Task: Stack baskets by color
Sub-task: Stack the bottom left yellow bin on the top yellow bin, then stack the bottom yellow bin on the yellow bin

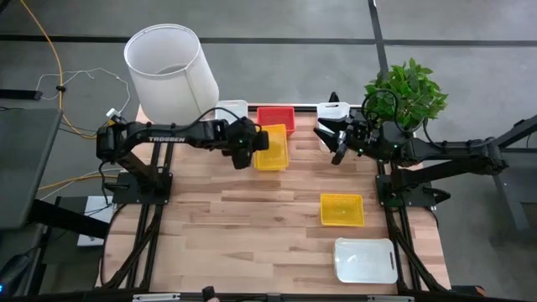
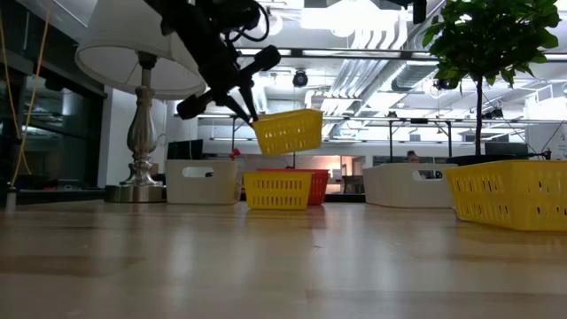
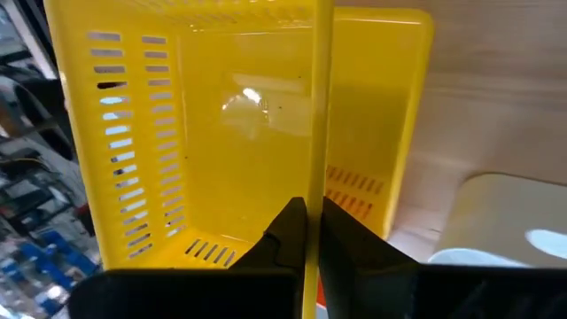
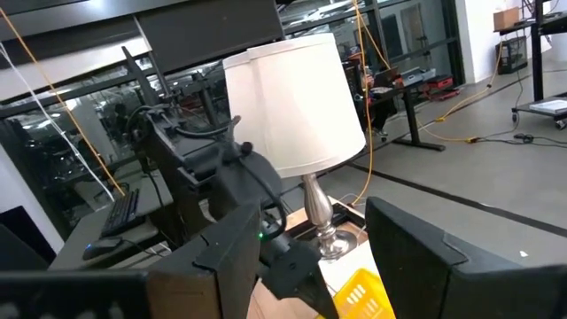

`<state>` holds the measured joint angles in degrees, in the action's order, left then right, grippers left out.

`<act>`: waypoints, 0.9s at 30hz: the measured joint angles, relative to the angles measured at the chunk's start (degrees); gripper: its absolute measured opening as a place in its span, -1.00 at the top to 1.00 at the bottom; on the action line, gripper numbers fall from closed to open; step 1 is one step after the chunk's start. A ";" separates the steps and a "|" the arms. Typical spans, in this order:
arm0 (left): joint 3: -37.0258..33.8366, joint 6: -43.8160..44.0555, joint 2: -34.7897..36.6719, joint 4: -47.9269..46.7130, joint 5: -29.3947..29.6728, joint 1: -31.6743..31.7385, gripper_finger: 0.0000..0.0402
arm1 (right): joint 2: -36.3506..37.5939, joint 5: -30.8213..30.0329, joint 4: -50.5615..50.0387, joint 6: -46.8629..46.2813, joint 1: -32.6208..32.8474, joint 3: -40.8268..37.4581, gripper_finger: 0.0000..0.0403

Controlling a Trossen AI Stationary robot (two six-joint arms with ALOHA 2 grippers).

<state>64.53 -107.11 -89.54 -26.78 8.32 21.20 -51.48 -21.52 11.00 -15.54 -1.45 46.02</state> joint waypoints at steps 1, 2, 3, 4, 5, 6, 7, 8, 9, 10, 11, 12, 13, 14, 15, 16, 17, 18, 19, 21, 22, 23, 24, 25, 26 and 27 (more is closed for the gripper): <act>0.00 0.11 -0.02 -0.16 -0.60 0.34 1.00 | 0.00 0.00 0.02 0.02 0.00 0.00 0.04; 0.00 0.41 -0.02 -0.18 -1.36 0.66 1.00 | 0.00 0.00 0.01 0.03 0.00 0.00 0.04; 0.00 0.41 -0.02 -0.11 -1.95 0.91 1.00 | 0.00 0.00 0.02 -0.01 0.00 0.00 0.04; 0.00 0.41 -0.02 -0.04 -2.44 1.08 1.00 | 0.00 -0.02 0.02 -0.03 0.00 0.00 0.04; 0.00 0.41 -0.02 0.02 -2.78 1.20 1.00 | 0.00 -0.02 0.02 -0.03 -0.02 0.00 0.04; 0.00 0.41 -0.02 0.09 -3.29 1.32 1.00 | 0.00 -0.03 0.01 -0.01 0.00 0.00 0.04; 0.00 0.42 -0.02 0.07 -3.88 1.34 1.00 | 0.00 -0.04 0.00 0.01 -0.01 0.00 0.04; 0.00 0.44 -0.08 0.04 -4.30 1.34 0.99 | 0.00 -0.04 0.02 0.05 -0.02 0.00 0.04; 0.02 0.46 -0.50 0.11 -4.56 1.34 0.98 | 0.00 -0.04 0.01 0.05 -0.02 0.00 0.04; 0.04 0.44 -0.91 0.25 -4.66 1.34 0.96 | 0.00 -0.06 0.01 0.07 -0.02 0.00 0.04; 0.04 0.44 -1.32 0.01 -4.68 1.34 0.93 | 0.00 -0.07 0.02 0.08 -0.02 0.00 0.04; 0.04 0.50 -1.77 0.00 -4.66 1.34 0.90 | 0.00 -0.07 0.01 0.08 -0.02 0.00 0.04; 0.04 0.85 -2.15 0.43 -4.37 1.32 0.86 | 0.00 -0.09 0.02 0.04 -0.02 0.00 0.04; 0.04 1.19 -2.70 0.78 -3.90 1.32 0.82 | 0.00 -0.09 0.00 -0.03 -0.02 0.00 0.04; 0.04 1.75 -3.30 0.88 -3.42 1.34 0.79 | 0.00 -0.09 0.00 -0.03 -0.02 0.00 0.04; 0.04 2.37 -3.92 1.03 -2.91 1.43 0.75 | 0.00 -0.08 0.02 -0.06 -0.02 0.00 0.04; 0.04 2.78 -4.41 1.36 -2.72 1.59 0.71 | 0.00 -0.07 0.00 -0.23 -0.02 0.00 0.04; 0.04 2.88 -4.62 1.59 -2.72 1.77 0.67 | 0.00 -0.06 0.00 -0.63 -0.02 0.00 0.04; 0.04 2.89 -4.72 1.72 -2.69 1.96 0.64 | 0.00 -0.04 0.00 -0.95 -0.02 0.00 0.04; 0.04 2.99 -4.86 2.36 -2.72 2.15 0.58 | 0.00 -0.04 0.00 -0.95 -0.02 0.00 0.04; 0.04 2.99 -4.87 2.67 -2.72 2.20 0.55 | 0.00 -0.02 -0.01 -0.95 -0.02 0.00 0.04; 0.04 2.99 -4.87 3.12 -2.72 2.28 0.52 | 0.00 -0.02 0.00 -0.94 -0.02 0.00 0.04; 0.04 2.99 -4.87 3.64 -2.72 2.31 0.50 | 0.00 -0.01 -0.02 -0.92 -0.02 0.00 0.04; 0.04 3.03 -4.87 3.94 -2.72 2.30 0.47 | 0.00 0.00 -0.05 -0.78 -0.02 0.00 0.04; 0.04 3.41 -4.87 4.21 -2.70 2.32 0.45 | 0.00 0.00 -0.07 -0.52 -0.02 0.00 0.04; 0.04 3.87 -4.87 4.69 -2.67 2.33 0.43 | 0.00 0.00 -0.07 -0.51 -0.02 0.00 0.04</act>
<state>64.58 -103.24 -94.41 -22.09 5.66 23.53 -51.48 -21.52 10.94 -16.05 -1.48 46.02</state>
